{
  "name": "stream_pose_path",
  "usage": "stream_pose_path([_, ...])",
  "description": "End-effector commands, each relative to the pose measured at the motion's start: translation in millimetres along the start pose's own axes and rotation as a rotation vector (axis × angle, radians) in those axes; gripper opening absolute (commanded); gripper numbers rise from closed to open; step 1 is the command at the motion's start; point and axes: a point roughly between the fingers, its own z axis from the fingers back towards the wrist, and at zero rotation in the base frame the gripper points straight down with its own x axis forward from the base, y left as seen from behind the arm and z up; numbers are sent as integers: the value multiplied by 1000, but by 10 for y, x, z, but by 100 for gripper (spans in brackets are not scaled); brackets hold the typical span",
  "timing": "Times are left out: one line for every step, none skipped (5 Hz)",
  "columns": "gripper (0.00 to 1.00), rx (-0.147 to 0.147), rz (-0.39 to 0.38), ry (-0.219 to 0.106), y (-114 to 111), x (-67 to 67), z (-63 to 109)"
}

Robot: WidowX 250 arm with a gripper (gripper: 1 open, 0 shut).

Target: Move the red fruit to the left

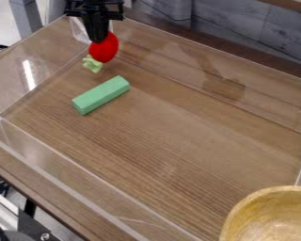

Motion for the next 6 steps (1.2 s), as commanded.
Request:
stream_pose_path([0,19,12,-91,49,-6,374])
stream_pose_path([0,20,13,-89,47,-14,371])
stream_pose_path([0,20,13,-87,45,-23,371])
stream_pose_path([0,21,14,-85,44,-29,364])
stream_pose_path([0,21,14,-83,42,-36,361])
stream_pose_path([0,22,15,-81,40,-44,357])
